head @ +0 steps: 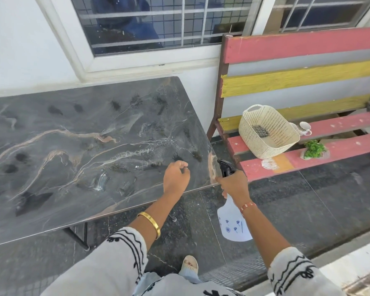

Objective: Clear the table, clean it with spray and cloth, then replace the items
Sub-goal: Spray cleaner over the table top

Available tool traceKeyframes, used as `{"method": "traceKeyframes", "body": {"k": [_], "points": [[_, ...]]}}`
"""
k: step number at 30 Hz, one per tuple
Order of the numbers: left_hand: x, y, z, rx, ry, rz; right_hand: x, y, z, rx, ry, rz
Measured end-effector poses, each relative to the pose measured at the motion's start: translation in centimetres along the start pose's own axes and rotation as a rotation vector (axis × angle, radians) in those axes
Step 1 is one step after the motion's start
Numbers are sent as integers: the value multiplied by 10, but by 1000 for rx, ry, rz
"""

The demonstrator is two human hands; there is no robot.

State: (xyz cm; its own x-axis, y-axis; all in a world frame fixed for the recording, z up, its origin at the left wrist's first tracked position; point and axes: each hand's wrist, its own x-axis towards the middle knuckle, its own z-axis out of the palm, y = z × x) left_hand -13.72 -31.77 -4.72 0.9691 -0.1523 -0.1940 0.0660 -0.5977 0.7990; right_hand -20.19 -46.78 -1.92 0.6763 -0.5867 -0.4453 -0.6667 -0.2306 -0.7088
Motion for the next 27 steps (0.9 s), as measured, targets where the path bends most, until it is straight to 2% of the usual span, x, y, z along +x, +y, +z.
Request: {"method": "traceKeyframes", "body": {"k": [17, 27], "points": [[12, 79, 79, 9, -226, 149, 29, 14, -65, 248, 169, -105], [66, 138, 161, -5, -336, 227, 103, 15, -121, 350, 316, -218]]}}
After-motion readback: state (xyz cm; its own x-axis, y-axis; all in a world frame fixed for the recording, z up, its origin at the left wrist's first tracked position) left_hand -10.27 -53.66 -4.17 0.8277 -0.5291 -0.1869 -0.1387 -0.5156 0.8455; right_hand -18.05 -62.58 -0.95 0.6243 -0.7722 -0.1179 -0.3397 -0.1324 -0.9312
